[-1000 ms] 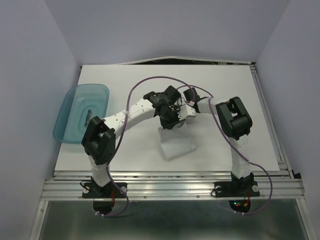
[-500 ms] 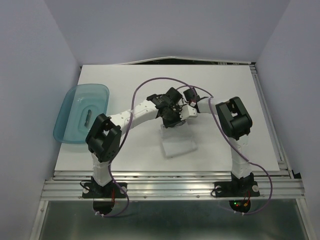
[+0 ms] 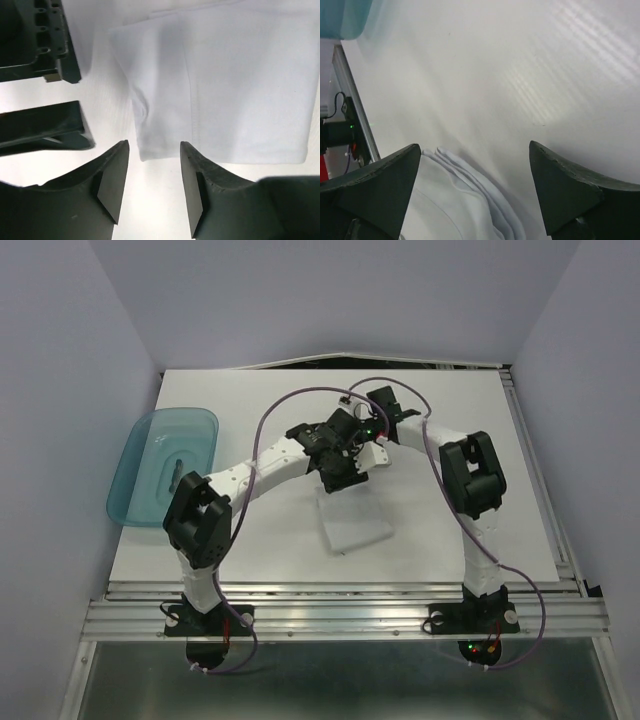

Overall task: Fold and stack the skirts
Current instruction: Fold the skirt

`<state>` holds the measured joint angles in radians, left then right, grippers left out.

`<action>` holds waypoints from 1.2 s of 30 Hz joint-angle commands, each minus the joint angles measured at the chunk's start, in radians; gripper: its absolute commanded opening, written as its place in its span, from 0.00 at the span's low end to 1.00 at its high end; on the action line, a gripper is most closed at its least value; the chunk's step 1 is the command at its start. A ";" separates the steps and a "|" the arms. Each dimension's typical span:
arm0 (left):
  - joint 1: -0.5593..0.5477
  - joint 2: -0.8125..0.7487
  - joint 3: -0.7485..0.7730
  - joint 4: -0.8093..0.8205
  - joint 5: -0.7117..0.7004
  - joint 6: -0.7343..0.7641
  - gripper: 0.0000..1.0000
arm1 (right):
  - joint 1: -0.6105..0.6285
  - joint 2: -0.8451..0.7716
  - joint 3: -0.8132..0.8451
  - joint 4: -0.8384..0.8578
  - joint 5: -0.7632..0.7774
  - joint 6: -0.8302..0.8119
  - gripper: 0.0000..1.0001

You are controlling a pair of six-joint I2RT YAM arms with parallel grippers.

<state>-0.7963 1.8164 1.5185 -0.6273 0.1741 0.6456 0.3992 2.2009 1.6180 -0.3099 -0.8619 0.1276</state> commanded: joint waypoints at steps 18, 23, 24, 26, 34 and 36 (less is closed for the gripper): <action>0.219 -0.424 -0.414 0.388 0.493 -0.633 0.87 | -0.096 -0.553 -0.494 0.155 -0.117 0.335 0.93; 0.250 -0.329 -0.569 0.665 0.691 -0.826 0.81 | -0.085 -0.584 -0.717 0.345 -0.178 0.406 0.91; 0.250 -0.307 -0.580 0.685 0.700 -0.834 0.80 | -0.085 -0.577 -0.731 0.347 -0.177 0.391 0.91; 0.264 -0.234 -0.590 0.718 0.702 -0.839 0.78 | -0.085 -0.557 -0.747 0.341 -0.167 0.354 0.91; 0.380 -0.014 -0.560 0.761 0.694 -0.868 0.72 | -0.085 -0.429 -0.742 0.319 -0.108 0.290 0.89; 0.414 0.011 -0.540 0.744 0.703 -0.865 0.70 | -0.085 -0.435 -0.728 0.313 -0.103 0.288 0.88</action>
<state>-0.4313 1.8057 0.9367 0.0921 0.8822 -0.2161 0.3191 1.7699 0.8558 -0.0368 -0.9817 0.4488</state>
